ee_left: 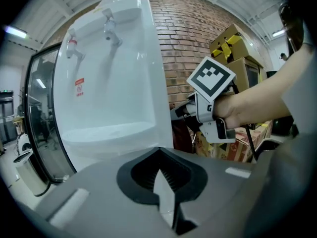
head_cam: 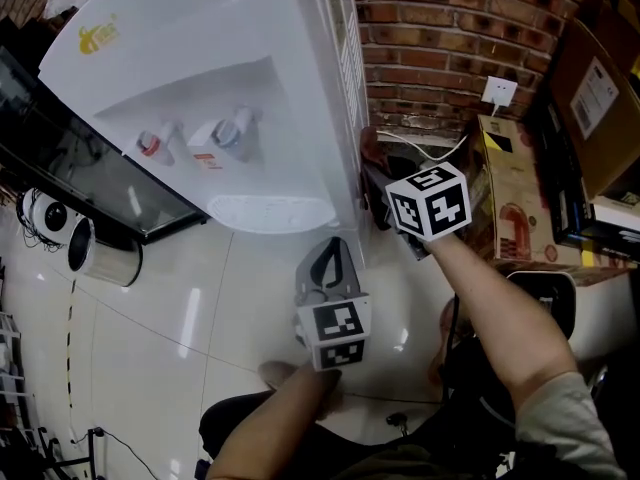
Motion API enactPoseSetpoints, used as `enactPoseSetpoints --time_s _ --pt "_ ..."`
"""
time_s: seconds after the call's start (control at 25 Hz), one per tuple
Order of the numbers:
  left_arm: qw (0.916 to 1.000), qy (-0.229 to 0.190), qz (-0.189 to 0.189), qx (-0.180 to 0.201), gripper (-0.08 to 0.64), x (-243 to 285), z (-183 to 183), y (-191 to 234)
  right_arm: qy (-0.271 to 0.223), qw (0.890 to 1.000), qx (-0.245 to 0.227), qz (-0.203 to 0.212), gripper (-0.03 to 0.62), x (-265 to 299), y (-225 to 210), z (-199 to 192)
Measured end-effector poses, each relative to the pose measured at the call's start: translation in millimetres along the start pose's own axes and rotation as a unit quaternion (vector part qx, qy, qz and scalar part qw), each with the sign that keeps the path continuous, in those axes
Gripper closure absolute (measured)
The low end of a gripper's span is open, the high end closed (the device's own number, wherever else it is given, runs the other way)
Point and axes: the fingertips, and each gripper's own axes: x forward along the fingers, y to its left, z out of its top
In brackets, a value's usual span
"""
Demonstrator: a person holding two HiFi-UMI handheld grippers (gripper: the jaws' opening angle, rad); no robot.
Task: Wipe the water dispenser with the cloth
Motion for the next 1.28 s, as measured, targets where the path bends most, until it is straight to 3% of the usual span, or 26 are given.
enactPoseSetpoints --time_s 0.52,0.76,0.96,1.28 --pt "0.9976 0.022 0.003 -0.065 0.56 15 -23 4 0.022 1.0 0.009 0.003 0.523 13 -5 -27" --pt "0.9939 0.048 0.019 -0.098 0.56 16 -28 8 -0.025 0.999 -0.025 -0.011 0.525 14 -5 -31" --pt "0.9931 0.055 0.028 -0.099 0.56 21 -27 -6 -0.063 0.998 -0.003 -0.004 0.525 13 -5 -42" --pt "0.9809 0.062 0.106 -0.151 0.56 33 -41 0 -0.034 0.998 -0.047 0.031 0.525 21 0 -68"
